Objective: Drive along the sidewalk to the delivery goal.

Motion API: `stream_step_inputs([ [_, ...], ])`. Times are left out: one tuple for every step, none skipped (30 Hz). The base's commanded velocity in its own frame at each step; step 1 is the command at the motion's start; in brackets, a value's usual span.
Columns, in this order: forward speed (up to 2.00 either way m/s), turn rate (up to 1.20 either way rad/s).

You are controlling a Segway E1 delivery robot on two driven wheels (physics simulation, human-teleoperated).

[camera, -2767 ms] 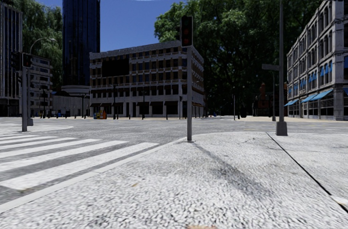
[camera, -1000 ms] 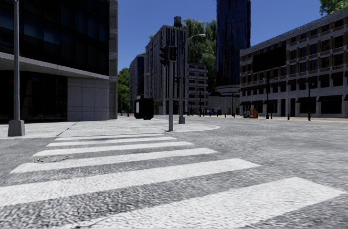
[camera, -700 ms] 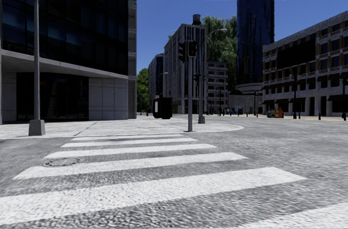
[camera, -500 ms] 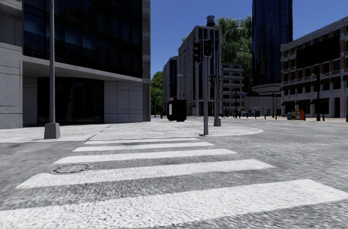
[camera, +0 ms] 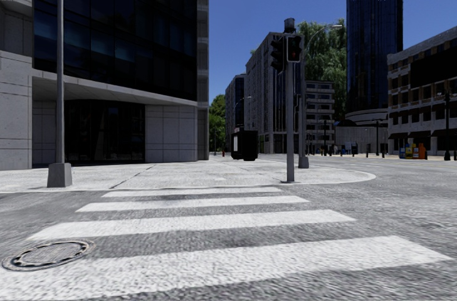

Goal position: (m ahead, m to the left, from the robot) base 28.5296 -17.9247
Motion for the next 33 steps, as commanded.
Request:
stream_step_inputs([
  [2.0, 0.0],
  [2.0, 0.0],
  [2.0, 0.0],
  [2.0, 0.0],
  [2.0, 0.0],
  [2.0, 0.0],
  [2.0, 0.0],
  [2.0, 0.0],
  [2.0, 0.0],
  [2.0, 0.0],
  [2.0, 0.0],
  [2.0, 0.0],
  [2.0, 0.0],
  [2.0, 0.0],
  [2.0, 0.0],
  [2.0, 0.0],
  [2.0, 0.0],
  [2.0, 0.0],
  [2.0, 0.0],
  [2.0, 0.0],
  [2.0, 0.0],
  [2.0, 0.0],
  [2.0, 0.0],
  [2.0, 0.0],
  [2.0, 0.0],
  [2.0, 0.0],
  [2.0, 0.0],
  [2.0, 0.0],
  [2.0, 0.0],
  [2.0, 0.0],
  [2.0, 0.0],
  [2.0, 0.0],
  [2.0, 0.0],
])
